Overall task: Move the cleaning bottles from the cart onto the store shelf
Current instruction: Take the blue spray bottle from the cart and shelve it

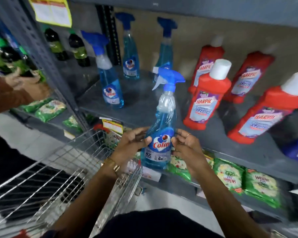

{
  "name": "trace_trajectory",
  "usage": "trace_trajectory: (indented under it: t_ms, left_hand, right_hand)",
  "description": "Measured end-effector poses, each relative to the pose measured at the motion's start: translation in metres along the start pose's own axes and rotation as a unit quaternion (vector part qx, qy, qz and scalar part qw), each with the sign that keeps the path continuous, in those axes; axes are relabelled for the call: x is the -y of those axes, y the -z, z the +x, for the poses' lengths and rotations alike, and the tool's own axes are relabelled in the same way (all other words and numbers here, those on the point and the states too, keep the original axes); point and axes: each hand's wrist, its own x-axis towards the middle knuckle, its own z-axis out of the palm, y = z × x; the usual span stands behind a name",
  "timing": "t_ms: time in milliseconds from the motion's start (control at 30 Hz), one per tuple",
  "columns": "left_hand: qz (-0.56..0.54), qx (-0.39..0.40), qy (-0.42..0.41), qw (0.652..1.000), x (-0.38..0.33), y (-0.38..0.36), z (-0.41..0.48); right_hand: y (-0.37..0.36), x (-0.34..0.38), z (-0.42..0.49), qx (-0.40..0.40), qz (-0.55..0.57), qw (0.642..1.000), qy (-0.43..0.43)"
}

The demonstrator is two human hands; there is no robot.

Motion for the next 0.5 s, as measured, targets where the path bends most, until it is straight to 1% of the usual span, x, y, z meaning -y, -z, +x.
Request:
trace_trajectory:
  t_ms: [167, 267, 400, 500]
  left_hand:
    - [0.010, 0.006, -0.091, 0.996, -0.022, 0.011, 0.054]
    - [0.023, -0.011, -0.133, 0.991, -0.024, 0.017, 0.088]
    - [0.032, -0.051, -0.149, 0.987, -0.015, 0.019, 0.123]
    - [0.028, -0.047, -0.160, 0.986, -0.010, 0.019, 0.139]
  right_hand:
    - [-0.019, 0.021, 0.048, -0.030, -0.003, 0.996, 0.080]
    - [-0.028, 0.022, 0.084, -0.068, -0.027, 0.990, 0.124]
    - [-0.029, 0.013, 0.120, -0.117, -0.052, 0.981, 0.148]
    - [-0.028, 0.009, 0.133, -0.131, -0.062, 0.976, 0.164]
